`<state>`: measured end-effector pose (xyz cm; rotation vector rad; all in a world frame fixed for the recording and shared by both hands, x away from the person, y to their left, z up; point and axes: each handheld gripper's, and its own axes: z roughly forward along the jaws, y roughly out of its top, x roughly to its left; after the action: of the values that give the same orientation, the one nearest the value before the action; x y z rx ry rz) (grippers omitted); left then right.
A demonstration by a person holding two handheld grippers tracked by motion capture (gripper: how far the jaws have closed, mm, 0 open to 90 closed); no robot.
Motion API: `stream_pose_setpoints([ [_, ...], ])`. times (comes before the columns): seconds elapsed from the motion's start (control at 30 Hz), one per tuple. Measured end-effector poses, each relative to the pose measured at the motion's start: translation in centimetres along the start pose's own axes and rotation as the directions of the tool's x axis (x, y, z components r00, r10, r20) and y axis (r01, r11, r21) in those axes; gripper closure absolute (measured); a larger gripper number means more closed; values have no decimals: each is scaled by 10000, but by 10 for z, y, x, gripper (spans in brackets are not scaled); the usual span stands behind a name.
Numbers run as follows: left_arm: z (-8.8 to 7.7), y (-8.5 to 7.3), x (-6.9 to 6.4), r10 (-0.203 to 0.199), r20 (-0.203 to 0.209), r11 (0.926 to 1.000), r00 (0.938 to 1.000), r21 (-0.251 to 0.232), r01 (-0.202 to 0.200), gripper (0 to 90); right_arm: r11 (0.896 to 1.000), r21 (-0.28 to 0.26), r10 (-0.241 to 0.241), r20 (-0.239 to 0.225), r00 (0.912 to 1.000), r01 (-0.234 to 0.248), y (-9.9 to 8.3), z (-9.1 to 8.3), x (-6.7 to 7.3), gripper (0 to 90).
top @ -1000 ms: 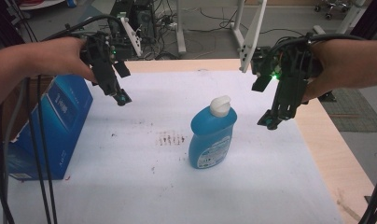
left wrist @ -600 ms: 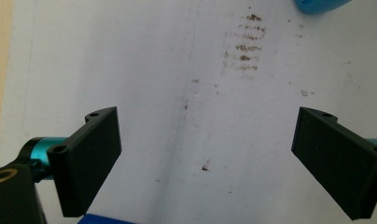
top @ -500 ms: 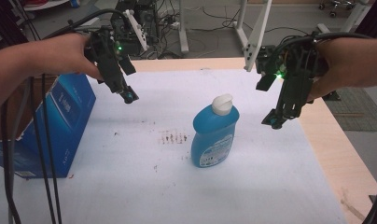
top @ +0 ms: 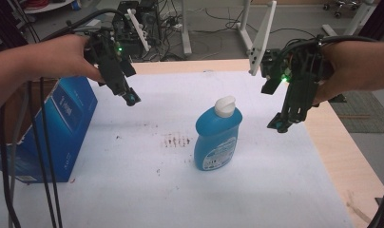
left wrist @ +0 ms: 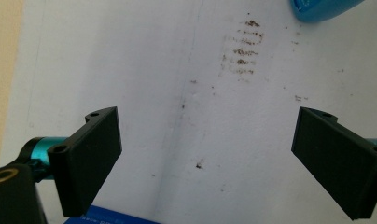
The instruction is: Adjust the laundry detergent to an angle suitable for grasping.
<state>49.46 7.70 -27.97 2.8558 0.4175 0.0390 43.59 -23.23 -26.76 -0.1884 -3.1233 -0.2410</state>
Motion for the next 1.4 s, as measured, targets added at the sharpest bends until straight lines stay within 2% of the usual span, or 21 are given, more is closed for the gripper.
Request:
stream_pose_setpoints([
  [0.13,-1,2,-5,118,-15,9999,9999,-109,-118,84,10000,-18,2,9,10000,-2,-1,0,0,105],
  [0.37,-2,4,-12,131,85,9970,9999,-768,-124,84,10000,-35,0,9,10000,1,-3,2,1,104],
  [0.77,-3,8,-25,-200,-110,9968,9997,-771,191,84,9999,-72,75,22,10000,-75,-8,3,5,105],
  [1.17,-6,17,-41,-142,-2,9973,9999,-727,141,84,9999,-75,97,-25,10000,-97,-10,5,6,105],
  [1.4,-10,22,-50,-98,32,9972,9999,-735,100,84,9999,-67,-99,-33,9999,99,-10,6,5,105],
])
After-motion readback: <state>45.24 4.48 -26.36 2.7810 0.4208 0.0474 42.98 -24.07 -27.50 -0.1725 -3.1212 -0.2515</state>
